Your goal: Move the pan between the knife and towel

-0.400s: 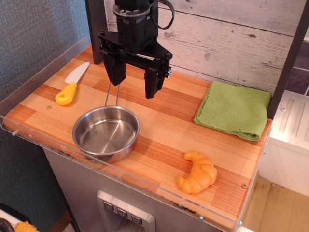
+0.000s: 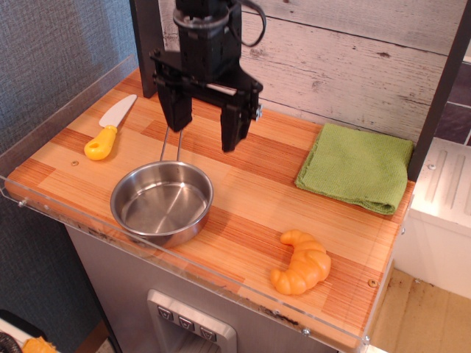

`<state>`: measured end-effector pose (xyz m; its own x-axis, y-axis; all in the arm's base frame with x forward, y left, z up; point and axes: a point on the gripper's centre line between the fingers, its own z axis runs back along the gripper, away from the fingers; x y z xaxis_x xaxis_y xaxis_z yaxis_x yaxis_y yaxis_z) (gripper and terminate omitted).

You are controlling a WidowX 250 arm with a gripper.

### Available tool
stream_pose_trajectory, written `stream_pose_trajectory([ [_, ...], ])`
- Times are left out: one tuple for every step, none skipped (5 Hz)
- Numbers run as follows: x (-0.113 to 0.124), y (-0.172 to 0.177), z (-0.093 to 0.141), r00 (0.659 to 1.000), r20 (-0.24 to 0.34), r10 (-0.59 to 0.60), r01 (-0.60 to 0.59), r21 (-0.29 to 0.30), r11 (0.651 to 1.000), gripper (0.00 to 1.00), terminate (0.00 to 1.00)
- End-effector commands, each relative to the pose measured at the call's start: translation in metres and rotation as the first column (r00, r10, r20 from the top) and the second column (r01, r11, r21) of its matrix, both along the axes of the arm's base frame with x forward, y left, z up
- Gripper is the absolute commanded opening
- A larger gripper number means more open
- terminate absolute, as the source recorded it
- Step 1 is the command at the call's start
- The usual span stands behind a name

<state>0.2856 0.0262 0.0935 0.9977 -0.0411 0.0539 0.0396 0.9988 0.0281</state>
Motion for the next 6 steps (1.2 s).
stream_pose_trajectory([
  [-0.023,0.006,0.000,0.991,0.015,-0.129,0.129,-0.015,0.991,1.00,0.00],
  [-0.031,0.008,-0.006,0.971,0.040,-0.236,0.236,-0.006,0.972,1.00,0.00],
  [-0.037,0.007,-0.022,0.954,0.057,-0.295,0.295,0.011,0.956,1.00,0.00],
  [-0.041,0.002,-0.034,0.949,0.054,-0.310,0.310,0.007,0.951,1.00,0.00],
  [-0.043,-0.004,-0.050,0.952,0.025,-0.306,0.306,-0.002,0.952,1.00,0.00],
  [-0.043,-0.003,-0.062,0.963,-0.016,-0.270,0.270,0.021,0.963,1.00,0.00],
])
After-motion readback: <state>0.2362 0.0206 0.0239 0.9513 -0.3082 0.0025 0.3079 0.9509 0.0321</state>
